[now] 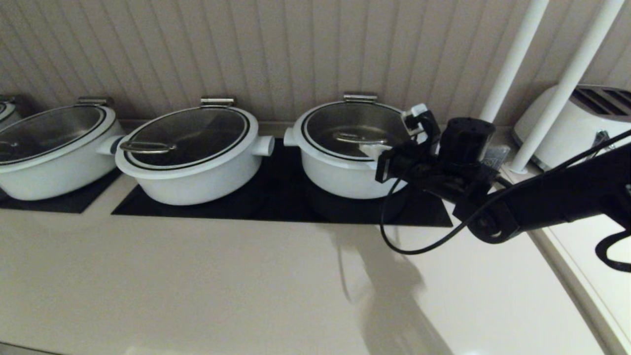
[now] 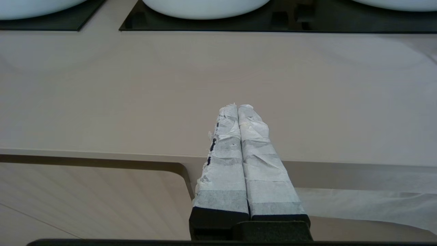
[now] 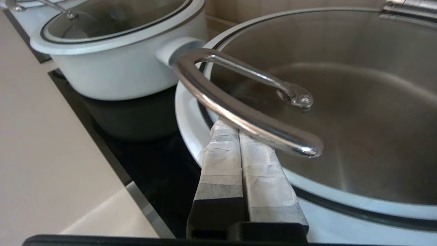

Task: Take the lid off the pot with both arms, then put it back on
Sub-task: Open the food pot lid a small opening with the right arm

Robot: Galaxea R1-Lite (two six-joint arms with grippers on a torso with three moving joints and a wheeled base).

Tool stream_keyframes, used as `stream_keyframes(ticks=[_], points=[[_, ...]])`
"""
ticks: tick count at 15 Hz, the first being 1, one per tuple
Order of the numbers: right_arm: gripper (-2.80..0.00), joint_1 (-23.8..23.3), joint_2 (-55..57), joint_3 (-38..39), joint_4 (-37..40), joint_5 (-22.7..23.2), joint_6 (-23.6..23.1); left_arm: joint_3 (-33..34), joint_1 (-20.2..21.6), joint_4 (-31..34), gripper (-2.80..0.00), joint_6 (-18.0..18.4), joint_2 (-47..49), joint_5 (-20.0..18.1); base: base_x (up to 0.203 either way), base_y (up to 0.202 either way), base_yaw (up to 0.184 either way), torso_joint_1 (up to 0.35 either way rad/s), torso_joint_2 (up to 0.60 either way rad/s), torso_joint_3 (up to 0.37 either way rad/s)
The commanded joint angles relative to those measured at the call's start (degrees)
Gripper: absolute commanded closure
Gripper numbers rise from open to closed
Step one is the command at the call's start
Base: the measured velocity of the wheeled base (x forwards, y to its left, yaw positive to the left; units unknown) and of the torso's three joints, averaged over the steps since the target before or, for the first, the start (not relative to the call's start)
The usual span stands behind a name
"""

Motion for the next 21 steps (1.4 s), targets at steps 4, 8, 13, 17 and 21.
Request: stream_keyframes(ticks=[4, 8, 13, 17, 21], points=[[0.00, -0.11, 0.00, -3.18, 1.24, -1.56, -0.09, 0.00, 0.00, -0.02, 0.00, -0.09, -0.02, 0.01, 0.000, 0.000, 0.000, 0.000, 0.00, 0.000], [0.00, -0.63, -0.52, -4.91, 2.77, -1.74, -0.09, 0.00, 0.00, -0.02, 0.00, 0.21, -0.02, 0.01, 0.000, 0.000, 0.000, 0.000, 0.00, 0.000], [0.00, -0.99, -0.62, -5.35, 2.85, -1.74, -0.26, 0.00, 0.00, -0.02, 0.00, 6.63, -0.02, -0.12, 0.000, 0.000, 0.000, 0.000, 0.00, 0.000], [0.00, -0.90, -0.79, -5.35, 2.94, -1.74, -0.26, 0.00, 0.00, 0.07, 0.00, 9.21, -0.02, -2.80, 0.000, 0.000, 0.000, 0.000, 0.00, 0.000], [0.00, -0.90, -1.06, -5.44, 2.94, -1.74, -0.26, 0.00, 0.01, -1.93, 0.00, 9.82, -0.02, -2.88, 0.000, 0.000, 0.000, 0.000, 0.00, 0.000]])
